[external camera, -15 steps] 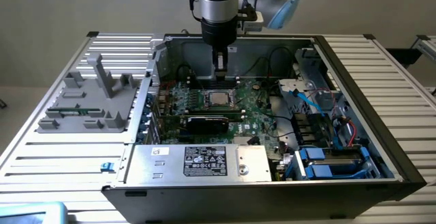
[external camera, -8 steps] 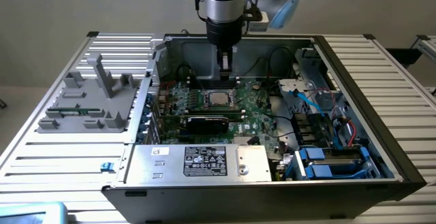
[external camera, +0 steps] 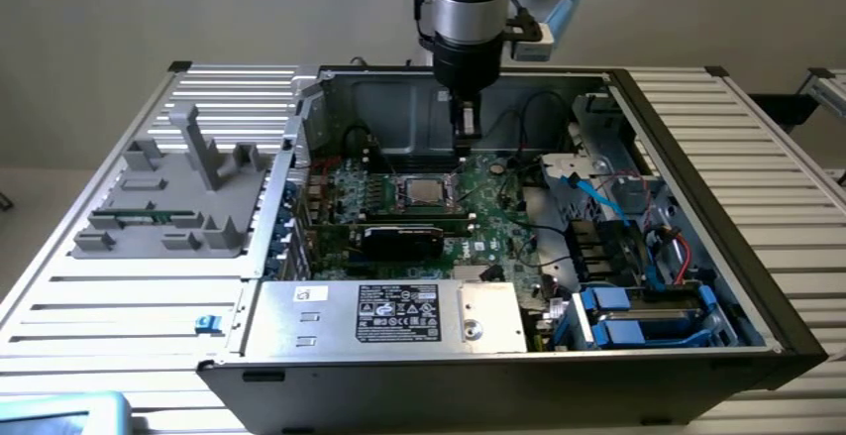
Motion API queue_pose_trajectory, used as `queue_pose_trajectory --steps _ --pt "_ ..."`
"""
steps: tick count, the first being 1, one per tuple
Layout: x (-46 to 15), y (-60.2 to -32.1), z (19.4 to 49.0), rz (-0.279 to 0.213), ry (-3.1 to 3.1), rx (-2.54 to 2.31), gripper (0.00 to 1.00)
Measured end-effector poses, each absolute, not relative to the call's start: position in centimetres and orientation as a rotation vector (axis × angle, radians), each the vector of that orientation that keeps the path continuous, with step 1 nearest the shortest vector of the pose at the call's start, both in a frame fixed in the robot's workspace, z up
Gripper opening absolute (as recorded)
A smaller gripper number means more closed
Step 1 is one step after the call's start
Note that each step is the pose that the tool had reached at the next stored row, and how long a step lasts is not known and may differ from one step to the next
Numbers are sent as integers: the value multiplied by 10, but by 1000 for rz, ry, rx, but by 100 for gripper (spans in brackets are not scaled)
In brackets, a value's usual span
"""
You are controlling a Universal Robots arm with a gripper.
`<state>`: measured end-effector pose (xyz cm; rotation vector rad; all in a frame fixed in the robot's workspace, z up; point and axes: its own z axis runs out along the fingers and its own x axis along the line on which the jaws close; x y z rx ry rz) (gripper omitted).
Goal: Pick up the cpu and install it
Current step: 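Close the cpu cover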
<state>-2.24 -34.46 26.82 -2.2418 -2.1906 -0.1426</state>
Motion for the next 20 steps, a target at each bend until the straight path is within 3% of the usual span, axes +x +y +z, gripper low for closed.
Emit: queue_pose_trajectory --steps 12,20 --pt "11 -345 267 -197 -2208 -2257 11" --pt "19 -345 255 -203 -2211 -2260 11"
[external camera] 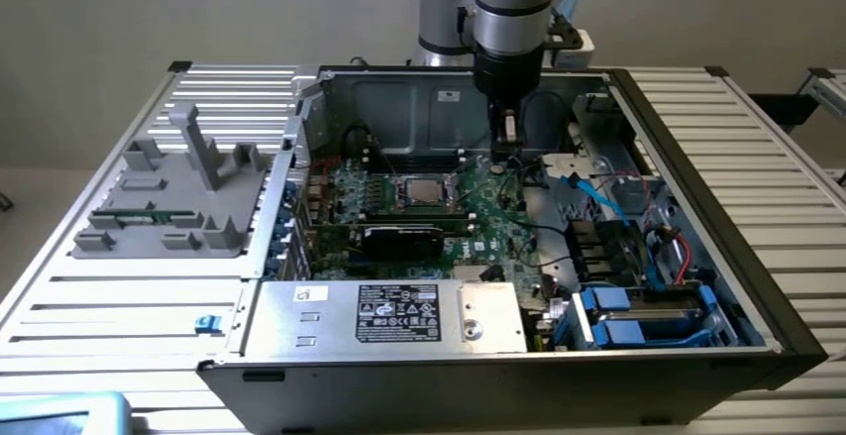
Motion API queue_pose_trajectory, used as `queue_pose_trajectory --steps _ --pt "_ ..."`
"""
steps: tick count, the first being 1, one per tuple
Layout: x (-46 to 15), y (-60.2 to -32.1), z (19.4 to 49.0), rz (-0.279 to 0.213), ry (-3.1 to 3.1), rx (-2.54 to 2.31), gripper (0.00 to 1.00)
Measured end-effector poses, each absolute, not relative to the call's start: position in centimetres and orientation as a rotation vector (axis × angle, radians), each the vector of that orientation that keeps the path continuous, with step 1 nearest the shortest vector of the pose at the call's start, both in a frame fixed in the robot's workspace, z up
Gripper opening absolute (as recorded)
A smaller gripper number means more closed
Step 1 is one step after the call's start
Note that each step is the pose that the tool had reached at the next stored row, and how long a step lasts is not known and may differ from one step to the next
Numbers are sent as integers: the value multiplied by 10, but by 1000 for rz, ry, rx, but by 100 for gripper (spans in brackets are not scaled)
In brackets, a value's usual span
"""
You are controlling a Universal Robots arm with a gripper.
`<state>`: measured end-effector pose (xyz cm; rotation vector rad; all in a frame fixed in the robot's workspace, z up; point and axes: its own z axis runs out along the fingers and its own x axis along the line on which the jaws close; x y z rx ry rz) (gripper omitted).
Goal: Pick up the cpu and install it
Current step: 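Close the cpu cover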
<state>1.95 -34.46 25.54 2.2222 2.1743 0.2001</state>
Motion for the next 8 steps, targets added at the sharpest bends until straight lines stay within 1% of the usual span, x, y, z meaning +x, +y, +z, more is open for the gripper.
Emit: queue_pose_trajectory --steps 6,8 --pt "20 -345 245 200 2170 2227 11" --pt "20 -345 244 191 2166 2238 11"
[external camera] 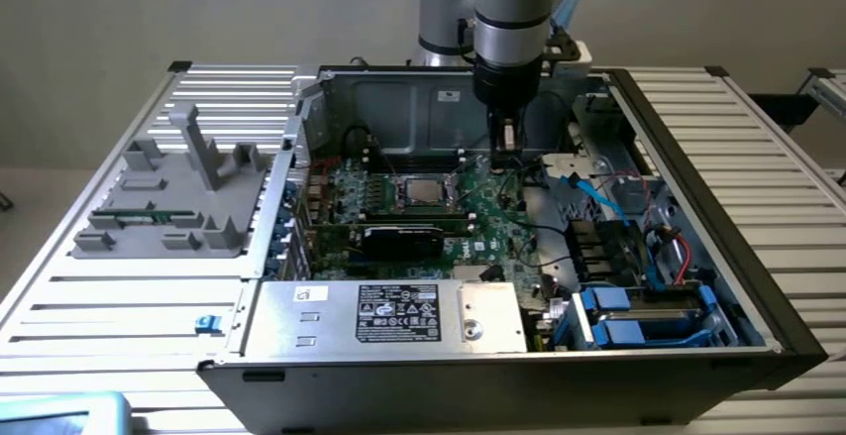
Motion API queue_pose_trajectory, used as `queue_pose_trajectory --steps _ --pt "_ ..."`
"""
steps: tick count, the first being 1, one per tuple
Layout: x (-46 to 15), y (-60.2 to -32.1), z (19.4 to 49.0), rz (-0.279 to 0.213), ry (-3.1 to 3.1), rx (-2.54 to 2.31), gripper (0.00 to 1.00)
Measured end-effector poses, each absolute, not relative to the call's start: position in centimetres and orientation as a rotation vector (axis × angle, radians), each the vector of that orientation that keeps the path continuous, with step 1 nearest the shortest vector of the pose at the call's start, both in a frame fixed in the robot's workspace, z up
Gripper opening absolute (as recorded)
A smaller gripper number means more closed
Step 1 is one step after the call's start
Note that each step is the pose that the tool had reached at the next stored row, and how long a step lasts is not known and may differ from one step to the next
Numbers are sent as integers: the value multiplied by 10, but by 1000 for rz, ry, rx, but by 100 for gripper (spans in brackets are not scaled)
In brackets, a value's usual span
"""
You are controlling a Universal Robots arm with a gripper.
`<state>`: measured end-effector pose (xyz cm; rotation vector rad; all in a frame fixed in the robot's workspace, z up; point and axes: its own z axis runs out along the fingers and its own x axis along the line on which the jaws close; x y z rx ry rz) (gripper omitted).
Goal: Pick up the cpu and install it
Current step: 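Close the cpu cover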
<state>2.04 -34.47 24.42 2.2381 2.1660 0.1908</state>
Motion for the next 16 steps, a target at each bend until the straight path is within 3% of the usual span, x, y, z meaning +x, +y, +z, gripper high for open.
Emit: queue_pose_trajectory --steps 7,16 --pt "20 -345 246 95 2200 2297 11" --pt "-2 -347 257 79 2210 2308 11"
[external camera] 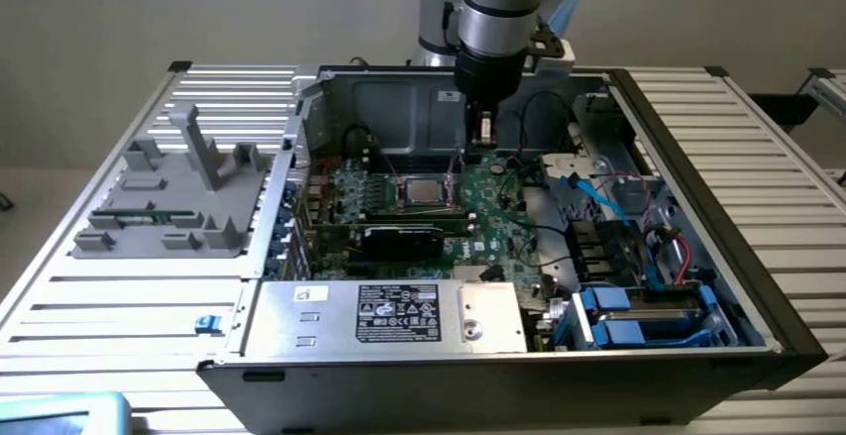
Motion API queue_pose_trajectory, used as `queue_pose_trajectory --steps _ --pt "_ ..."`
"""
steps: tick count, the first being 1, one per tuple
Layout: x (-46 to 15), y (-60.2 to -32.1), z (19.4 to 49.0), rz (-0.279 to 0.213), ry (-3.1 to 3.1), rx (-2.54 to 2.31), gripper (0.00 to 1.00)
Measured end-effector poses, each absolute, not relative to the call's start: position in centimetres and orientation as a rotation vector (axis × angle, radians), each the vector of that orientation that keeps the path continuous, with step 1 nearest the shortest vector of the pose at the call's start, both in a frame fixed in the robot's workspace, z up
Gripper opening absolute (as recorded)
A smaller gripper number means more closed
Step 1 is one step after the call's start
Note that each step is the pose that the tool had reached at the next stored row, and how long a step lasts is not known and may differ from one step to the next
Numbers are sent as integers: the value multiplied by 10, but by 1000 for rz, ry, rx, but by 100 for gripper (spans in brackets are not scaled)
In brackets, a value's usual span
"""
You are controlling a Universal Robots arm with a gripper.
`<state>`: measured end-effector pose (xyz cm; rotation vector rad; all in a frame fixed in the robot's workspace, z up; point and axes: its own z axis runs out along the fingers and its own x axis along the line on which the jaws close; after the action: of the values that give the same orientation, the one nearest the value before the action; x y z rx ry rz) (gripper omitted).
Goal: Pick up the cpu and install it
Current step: 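Close the cpu cover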
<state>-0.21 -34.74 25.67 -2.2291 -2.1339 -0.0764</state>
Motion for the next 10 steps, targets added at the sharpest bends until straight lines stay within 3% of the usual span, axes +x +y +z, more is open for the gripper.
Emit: queue_pose_trajectory --steps 10 --pt "-41 -350 257 -76 -2134 -2229 11"
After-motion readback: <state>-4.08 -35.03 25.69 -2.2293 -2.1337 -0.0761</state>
